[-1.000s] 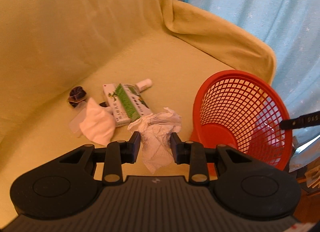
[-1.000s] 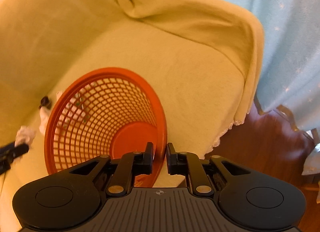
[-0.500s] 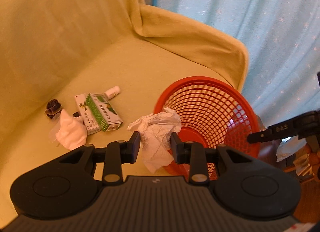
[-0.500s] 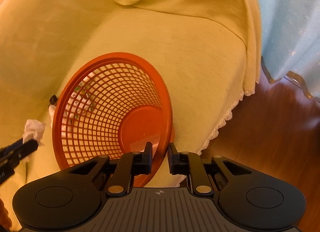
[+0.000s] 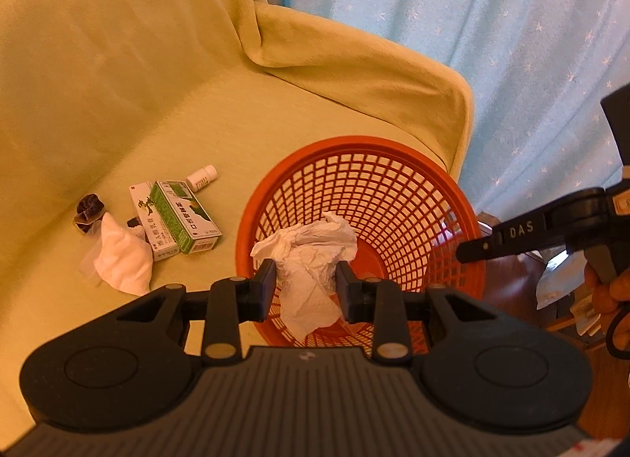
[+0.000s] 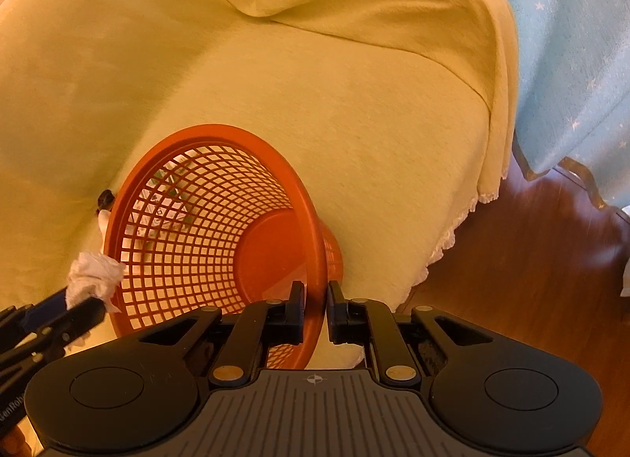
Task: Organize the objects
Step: 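Carry the tissue over the wastebasket and release it with the left gripper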
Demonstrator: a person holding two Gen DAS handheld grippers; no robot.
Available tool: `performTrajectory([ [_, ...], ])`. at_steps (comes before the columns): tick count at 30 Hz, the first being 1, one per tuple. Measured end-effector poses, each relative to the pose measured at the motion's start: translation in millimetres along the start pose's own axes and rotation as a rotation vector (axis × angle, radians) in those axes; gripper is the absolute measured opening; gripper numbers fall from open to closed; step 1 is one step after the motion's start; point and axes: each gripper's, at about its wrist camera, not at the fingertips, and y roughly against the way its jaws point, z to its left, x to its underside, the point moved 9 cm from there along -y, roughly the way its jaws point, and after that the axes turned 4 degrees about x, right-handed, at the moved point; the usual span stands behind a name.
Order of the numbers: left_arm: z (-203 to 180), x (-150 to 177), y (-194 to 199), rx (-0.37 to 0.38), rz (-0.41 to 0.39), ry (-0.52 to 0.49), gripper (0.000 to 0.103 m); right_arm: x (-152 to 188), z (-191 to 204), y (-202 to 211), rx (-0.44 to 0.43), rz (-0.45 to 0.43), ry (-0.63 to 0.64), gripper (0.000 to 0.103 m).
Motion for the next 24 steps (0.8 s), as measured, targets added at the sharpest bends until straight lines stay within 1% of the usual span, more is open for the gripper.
performTrajectory([
  [15, -4.4, -0.8, -5.8, 0.004, 0.010, -0.001, 0.029, -0.3, 2.1, 1.0, -0.011, -0.011, 0.028, 0.008],
  [18, -5.0, -1.8, -8.2, 0.005, 0.014, 0.000, 0.032, 0.4, 2.5, 1.6, -0.014, -0.013, 0.031, 0.008],
  [20, -4.3, -2.7, -8.7, 0.002, 0.011, 0.004, 0.041, 0.6, 2.6, 1.7, -0.013, -0.014, 0.035, 0.008],
  [22, -4.0, -4.1, -8.0, 0.003, 0.006, 0.005, 0.042, 0.8, 2.6, 1.7, -0.014, -0.014, 0.036, 0.008],
  [24, -2.9, -5.0, -7.1, 0.002, 0.005, 0.008, 0.046, 0.6, 2.6, 1.5, -0.013, -0.013, 0.038, 0.008],
])
